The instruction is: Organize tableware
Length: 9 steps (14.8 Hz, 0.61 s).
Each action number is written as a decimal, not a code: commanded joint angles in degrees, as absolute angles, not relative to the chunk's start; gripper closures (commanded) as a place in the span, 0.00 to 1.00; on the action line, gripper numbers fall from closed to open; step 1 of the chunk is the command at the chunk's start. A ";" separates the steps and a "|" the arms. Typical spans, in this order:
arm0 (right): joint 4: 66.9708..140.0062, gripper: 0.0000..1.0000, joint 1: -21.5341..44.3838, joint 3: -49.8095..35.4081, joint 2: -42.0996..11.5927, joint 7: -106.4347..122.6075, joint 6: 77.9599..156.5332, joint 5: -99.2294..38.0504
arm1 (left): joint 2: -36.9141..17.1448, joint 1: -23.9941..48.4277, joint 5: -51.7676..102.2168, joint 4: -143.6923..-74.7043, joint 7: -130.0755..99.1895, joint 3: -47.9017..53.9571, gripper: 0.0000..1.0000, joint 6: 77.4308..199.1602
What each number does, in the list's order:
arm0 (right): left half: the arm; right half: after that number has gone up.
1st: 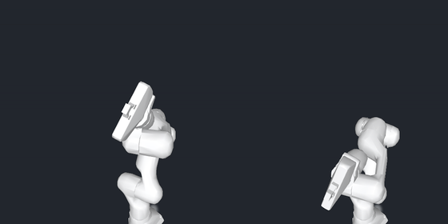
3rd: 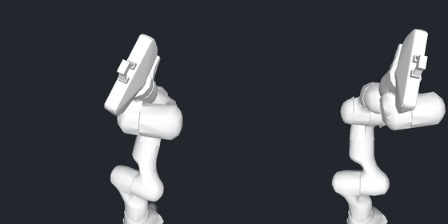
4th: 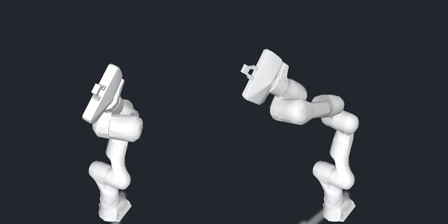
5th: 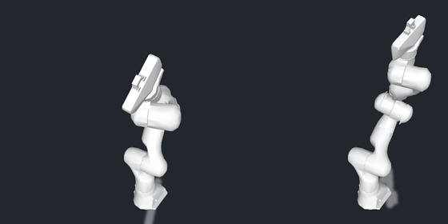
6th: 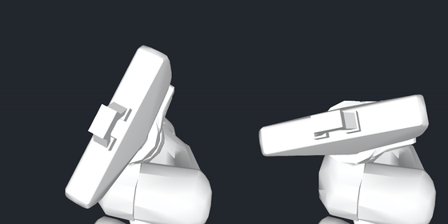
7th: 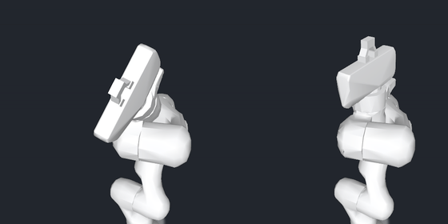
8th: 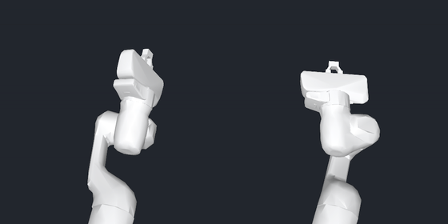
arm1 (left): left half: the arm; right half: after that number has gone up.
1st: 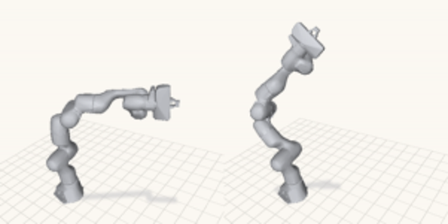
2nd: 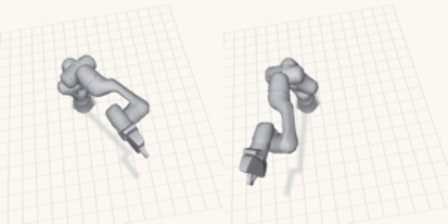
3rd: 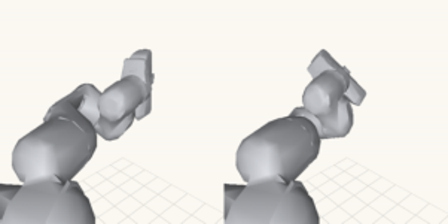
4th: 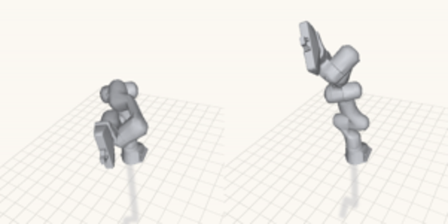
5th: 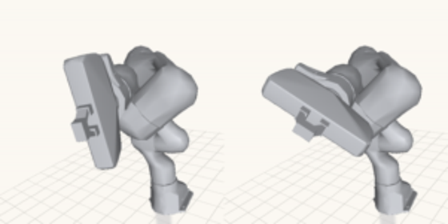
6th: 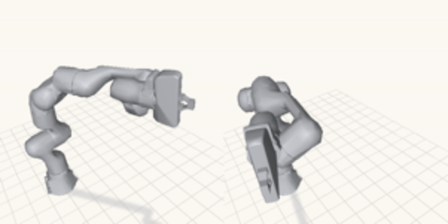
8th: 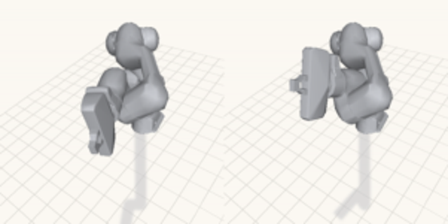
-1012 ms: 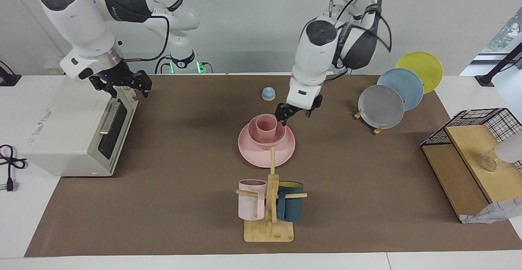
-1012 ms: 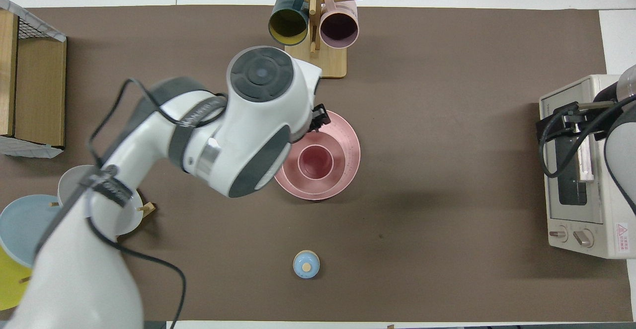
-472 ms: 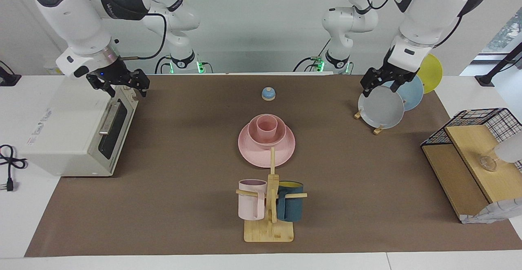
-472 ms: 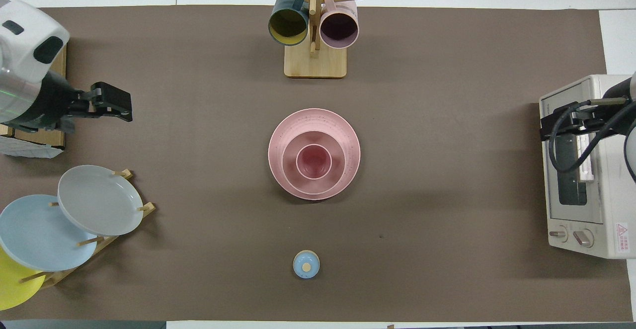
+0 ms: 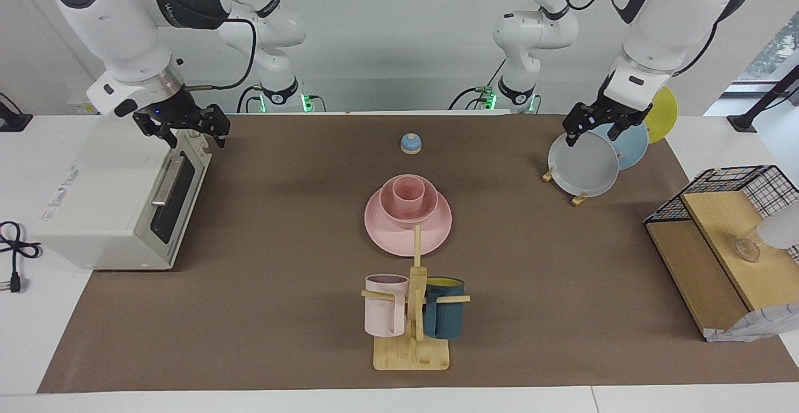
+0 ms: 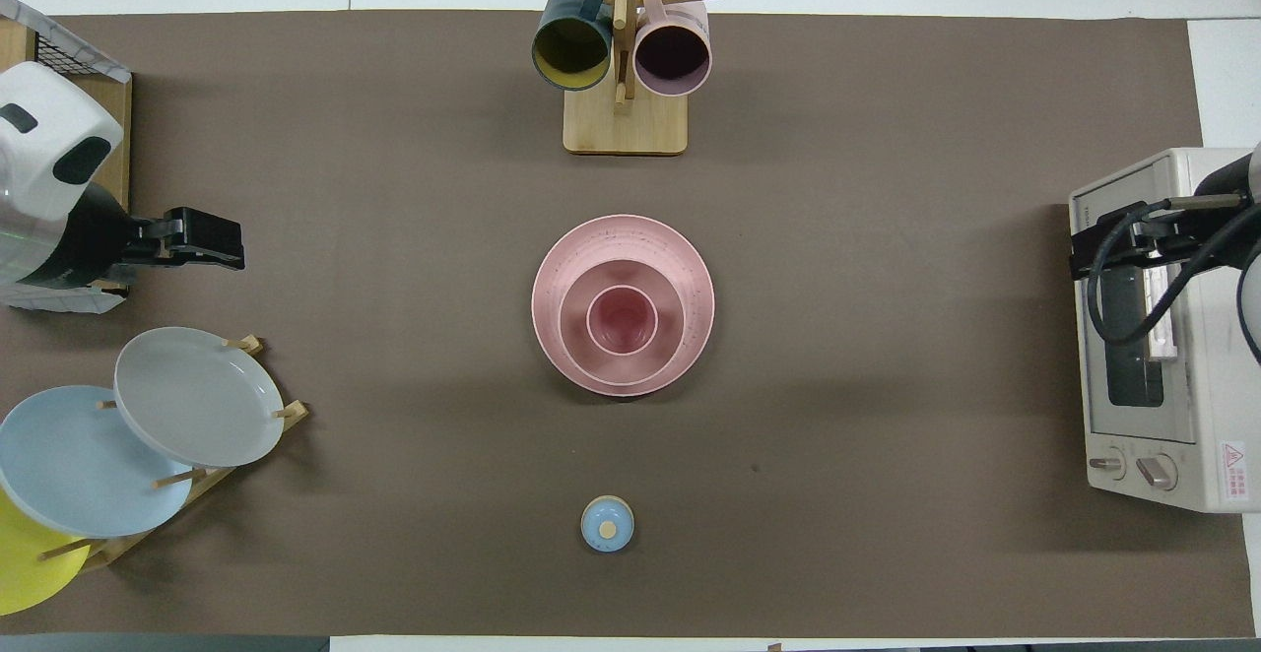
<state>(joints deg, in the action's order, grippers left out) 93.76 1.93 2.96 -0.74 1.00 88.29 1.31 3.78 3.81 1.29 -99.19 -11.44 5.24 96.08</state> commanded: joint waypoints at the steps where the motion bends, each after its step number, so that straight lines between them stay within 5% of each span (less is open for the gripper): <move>1: 94.22 0.00 1.67 2.90 0.26 1.85 87.89 1.05 | 3.79 2.46 1.05 -97.22 -10.02 5.80 0.00 93.80; 5: 94.48 0.00 1.58 3.08 0.44 1.76 87.89 0.88 | 2.37 2.99 0.61 -91.33 -9.85 5.54 0.00 82.29; 9: 94.40 0.00 1.58 2.99 0.44 1.85 87.63 0.97 | 2.99 2.46 1.14 -92.81 -8.54 5.36 0.00 82.35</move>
